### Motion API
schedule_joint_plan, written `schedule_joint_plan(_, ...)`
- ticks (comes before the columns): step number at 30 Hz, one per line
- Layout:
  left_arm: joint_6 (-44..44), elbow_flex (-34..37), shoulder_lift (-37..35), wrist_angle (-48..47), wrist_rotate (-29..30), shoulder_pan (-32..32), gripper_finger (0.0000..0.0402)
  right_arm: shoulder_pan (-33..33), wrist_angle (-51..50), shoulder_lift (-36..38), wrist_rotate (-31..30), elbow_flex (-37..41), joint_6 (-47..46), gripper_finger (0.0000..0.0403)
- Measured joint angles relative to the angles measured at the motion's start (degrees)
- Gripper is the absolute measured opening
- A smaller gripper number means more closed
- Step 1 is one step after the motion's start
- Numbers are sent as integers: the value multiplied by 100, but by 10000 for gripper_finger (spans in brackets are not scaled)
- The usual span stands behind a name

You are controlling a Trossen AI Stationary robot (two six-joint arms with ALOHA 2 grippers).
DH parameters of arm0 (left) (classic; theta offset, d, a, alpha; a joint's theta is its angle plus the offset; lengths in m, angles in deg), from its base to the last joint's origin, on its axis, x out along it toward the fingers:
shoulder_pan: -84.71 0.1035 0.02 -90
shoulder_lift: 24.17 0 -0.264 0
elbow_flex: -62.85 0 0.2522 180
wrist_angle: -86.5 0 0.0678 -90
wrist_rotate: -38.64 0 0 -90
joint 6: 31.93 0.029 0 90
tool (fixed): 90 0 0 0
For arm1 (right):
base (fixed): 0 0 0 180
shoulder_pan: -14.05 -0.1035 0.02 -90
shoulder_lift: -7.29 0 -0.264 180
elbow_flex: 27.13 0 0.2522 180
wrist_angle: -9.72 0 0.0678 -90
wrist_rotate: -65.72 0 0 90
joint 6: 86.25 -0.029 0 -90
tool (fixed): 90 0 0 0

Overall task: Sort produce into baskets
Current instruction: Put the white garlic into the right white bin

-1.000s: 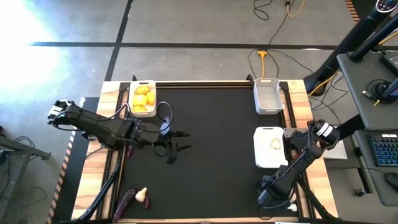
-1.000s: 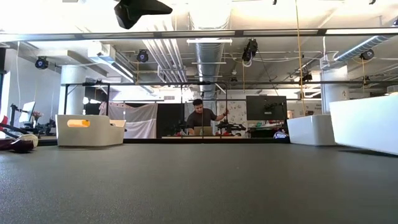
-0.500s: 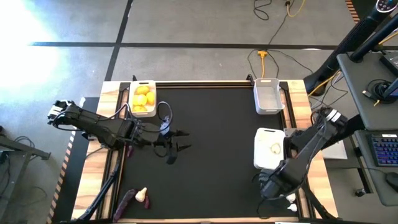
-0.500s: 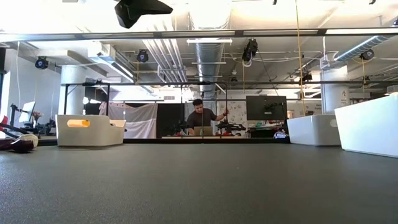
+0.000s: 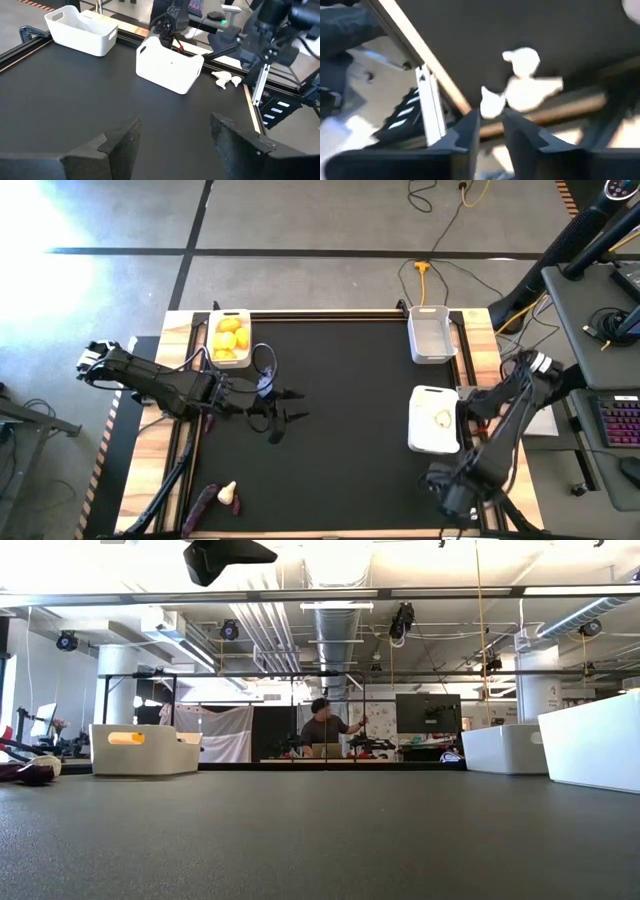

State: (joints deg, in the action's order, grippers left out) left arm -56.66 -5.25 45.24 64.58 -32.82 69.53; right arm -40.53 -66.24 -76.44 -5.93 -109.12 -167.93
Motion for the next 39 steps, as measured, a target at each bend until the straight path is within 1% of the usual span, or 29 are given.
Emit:
schedule_joint_plan(2,0,3,0,-1,18,0,223,-224,140,-221,-192,80,209,114)
schedule_joint_plan(7,20,7,0,-1,43,0,223,-564,113,-873,-233,299,804,166)
schedule_joint_plan(11,22,7,0,-4,44,0,223,-580,146,-1213,-198,432,1145,188)
schedule_joint_plan(14,22,7,0,-5,44,0,223,-569,248,-1261,-196,539,1398,196)
schedule_joint_plan(23,22,16,0,-3,55,0,223,-553,780,-1111,-245,1135,1514,194)
schedule_joint_plan(27,22,17,0,-3,57,0,223,-503,780,-1109,-246,1268,1527,187)
schedule_joint_plan(33,20,50,0,-5,60,0,223,-326,1064,-1109,-293,1250,1830,156)
schedule_joint_plan(39,22,52,0,-14,62,0,223,-181,1083,-1109,-344,1230,1878,116)
